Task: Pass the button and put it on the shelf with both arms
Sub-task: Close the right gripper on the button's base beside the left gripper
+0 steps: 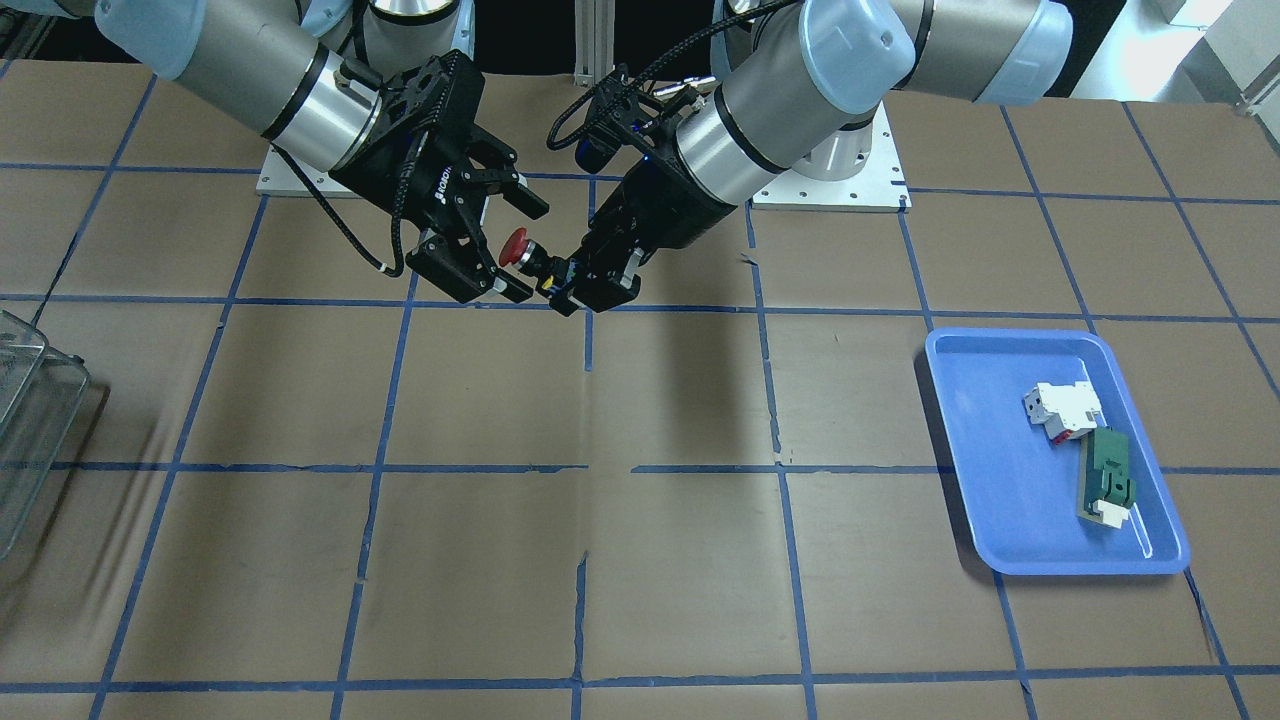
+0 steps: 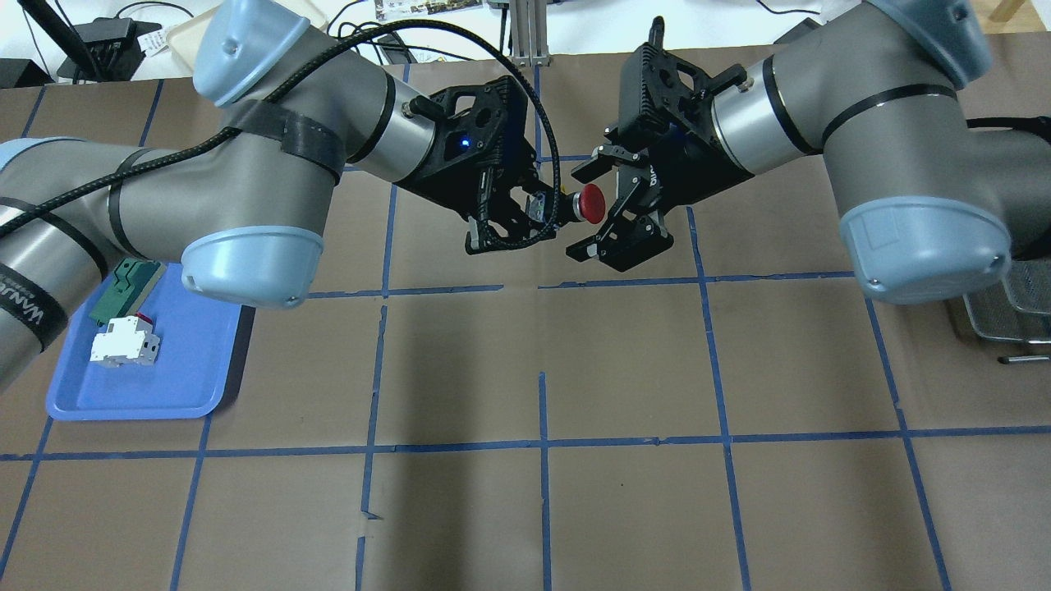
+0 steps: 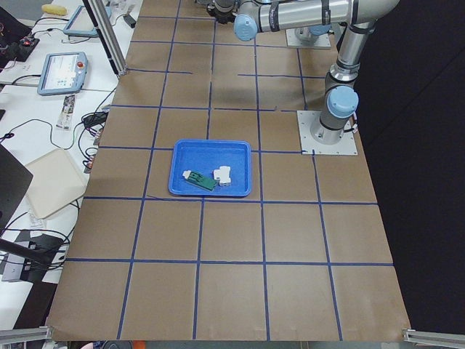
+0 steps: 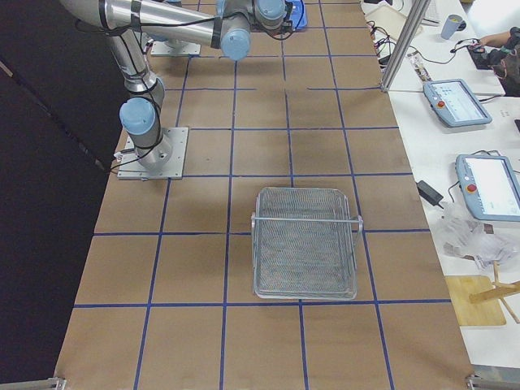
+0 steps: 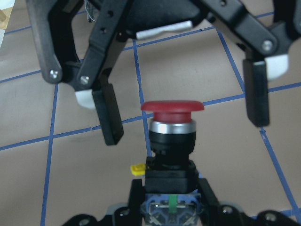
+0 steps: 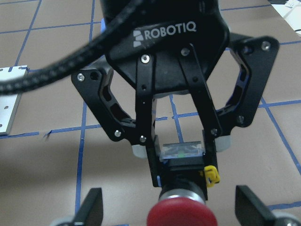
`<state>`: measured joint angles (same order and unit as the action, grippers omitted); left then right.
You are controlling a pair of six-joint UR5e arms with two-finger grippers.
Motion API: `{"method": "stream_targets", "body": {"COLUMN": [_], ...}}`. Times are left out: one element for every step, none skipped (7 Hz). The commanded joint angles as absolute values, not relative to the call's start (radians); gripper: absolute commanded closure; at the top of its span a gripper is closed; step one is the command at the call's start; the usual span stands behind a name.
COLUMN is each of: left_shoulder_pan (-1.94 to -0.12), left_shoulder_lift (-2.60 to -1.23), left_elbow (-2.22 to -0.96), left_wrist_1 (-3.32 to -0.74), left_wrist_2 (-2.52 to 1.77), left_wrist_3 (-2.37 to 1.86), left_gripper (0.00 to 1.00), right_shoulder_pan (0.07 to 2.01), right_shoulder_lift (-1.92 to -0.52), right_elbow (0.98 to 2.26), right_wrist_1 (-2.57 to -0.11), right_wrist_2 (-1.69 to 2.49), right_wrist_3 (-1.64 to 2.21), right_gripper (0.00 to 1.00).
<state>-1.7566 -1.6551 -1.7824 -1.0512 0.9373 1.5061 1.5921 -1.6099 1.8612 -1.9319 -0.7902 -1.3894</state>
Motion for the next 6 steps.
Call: {"method": "stream_targets", "body": {"left_shoulder_pan": [-1.756, -1.756, -1.755, -1.753, -1.749, -1.752], "left_shoulder_lift": [-1.655, -1.655, -1.655, -1.655, -1.654, -1.651], "left_elbow": [-1.779, -1.775, -1.775, -1.773, -1.772, -1.772], "left_wrist_1": [-1.051, -1.051, -1.051, -1.051, -1.051, -1.049], "left_wrist_2": [0.937, 0.939, 0.937, 0.937, 0.937, 0.937], "left_wrist_3": [1.505, 1.505, 1.505, 1.505, 1.505, 1.499], "left_gripper": [1.00, 1.00, 1.00, 1.00, 1.00, 1.00], "right_shoulder_pan": [1.595, 1.595, 1.595, 1.595, 1.595, 1.595], "right_shoulder_lift": [-1.608, -1.608, -1.608, -1.609, -1.614, -1.615], "right_elbow": [1.859, 1.859, 1.859, 1.859, 1.850, 1.844], "right_wrist_1": [-1.944, -1.947, -1.947, -1.947, -1.947, -1.948], "right_wrist_2": [-0.793, -0.798, -0.801, -0.802, -0.805, -0.807], "right_wrist_3": [-1.387, -1.387, -1.388, -1.387, -1.384, -1.384], "right_gripper": [0.16, 0.40, 0.71, 0.82, 1.00, 1.00]}}
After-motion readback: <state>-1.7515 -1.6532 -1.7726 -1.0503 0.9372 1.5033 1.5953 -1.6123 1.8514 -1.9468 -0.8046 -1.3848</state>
